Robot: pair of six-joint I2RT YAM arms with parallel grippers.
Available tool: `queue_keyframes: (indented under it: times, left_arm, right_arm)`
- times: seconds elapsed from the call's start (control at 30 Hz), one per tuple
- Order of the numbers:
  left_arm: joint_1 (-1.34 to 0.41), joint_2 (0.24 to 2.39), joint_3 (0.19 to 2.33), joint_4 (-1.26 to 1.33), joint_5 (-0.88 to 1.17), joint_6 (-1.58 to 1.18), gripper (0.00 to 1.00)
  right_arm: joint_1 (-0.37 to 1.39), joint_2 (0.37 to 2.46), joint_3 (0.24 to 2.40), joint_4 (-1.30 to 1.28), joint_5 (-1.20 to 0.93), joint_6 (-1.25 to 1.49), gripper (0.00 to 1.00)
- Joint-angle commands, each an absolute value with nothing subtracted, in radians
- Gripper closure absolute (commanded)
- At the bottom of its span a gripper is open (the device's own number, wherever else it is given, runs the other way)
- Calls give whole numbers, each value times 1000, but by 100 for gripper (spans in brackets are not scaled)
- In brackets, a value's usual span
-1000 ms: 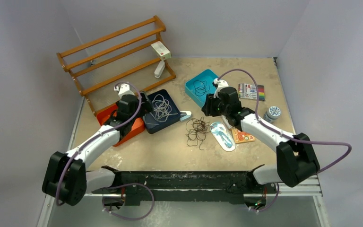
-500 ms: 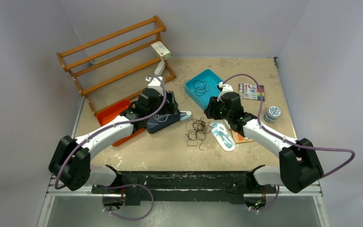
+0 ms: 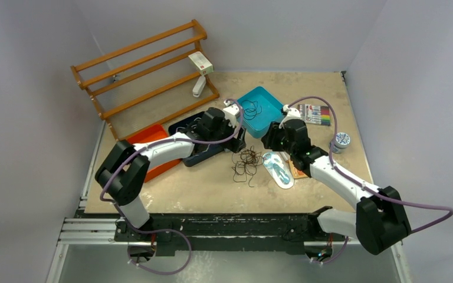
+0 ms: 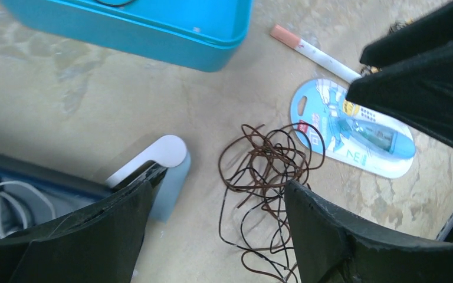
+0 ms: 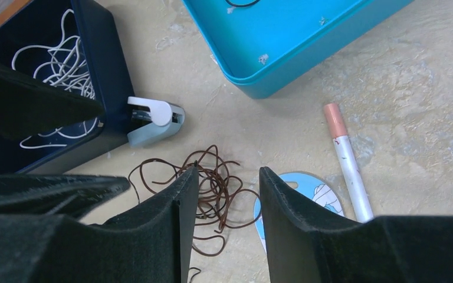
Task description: Untangle the cables
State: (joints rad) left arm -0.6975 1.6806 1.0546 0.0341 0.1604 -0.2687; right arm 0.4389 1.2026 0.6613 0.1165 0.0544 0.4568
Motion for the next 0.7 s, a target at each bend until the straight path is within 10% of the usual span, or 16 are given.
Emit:
queue_keyframes:
  times: [0.0,0.67]
  left_arm:
    - [-717,1712,1116,57,256,-170,19]
    - [-733,1830,1156,127,298,-146,57]
  right_arm:
    - [434,1183,669,111,72,455,56]
    - [434,1161,669,107,38,451,62]
